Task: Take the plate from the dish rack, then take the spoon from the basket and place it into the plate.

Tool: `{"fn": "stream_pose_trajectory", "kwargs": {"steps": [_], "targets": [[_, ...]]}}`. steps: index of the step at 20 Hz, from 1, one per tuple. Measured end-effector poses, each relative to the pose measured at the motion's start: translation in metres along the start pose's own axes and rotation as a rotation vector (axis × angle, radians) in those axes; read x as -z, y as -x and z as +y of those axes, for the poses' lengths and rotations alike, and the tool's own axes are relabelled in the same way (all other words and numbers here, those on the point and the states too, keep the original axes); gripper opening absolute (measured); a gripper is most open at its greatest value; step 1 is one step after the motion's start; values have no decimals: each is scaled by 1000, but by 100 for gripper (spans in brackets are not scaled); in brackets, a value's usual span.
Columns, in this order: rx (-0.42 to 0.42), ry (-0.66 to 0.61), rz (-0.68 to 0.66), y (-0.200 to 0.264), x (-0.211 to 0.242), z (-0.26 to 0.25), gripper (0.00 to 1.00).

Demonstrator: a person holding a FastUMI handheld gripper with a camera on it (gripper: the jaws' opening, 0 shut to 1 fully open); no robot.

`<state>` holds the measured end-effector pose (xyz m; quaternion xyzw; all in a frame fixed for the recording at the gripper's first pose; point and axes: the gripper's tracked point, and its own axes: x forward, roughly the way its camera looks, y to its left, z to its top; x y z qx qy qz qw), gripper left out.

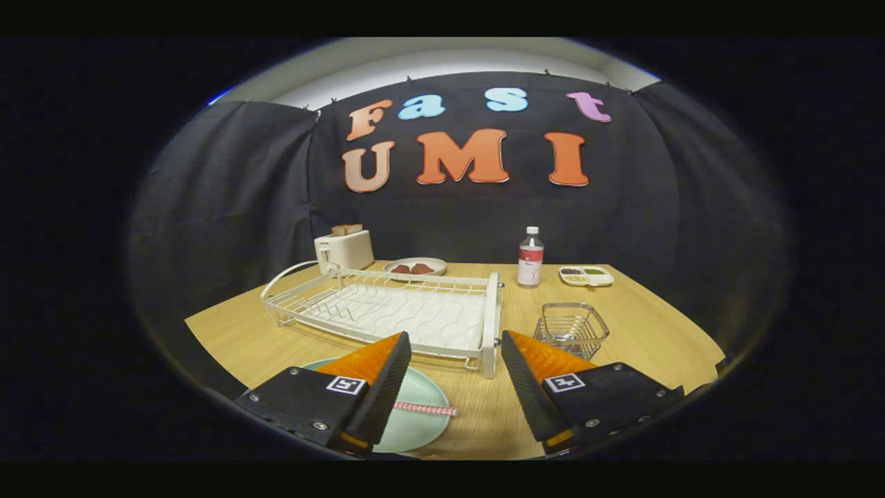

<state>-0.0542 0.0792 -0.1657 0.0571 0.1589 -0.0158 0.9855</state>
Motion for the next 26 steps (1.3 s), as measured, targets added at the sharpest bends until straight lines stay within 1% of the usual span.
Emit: {"fn": "stream_pose_trajectory", "kwargs": {"steps": [4, 9, 13, 19, 23, 26], "targets": [[15, 31, -141, 9, -42, 4, 79], [42, 59, -257, 22, -82, 7, 79], [53, 74, -335, 34, -108, 13, 84], [40, 41, -405, 43, -128, 18, 88], [49, 29, -442, 47, -137, 14, 88], [27, 32, -459, 49, -139, 20, 88]]}}
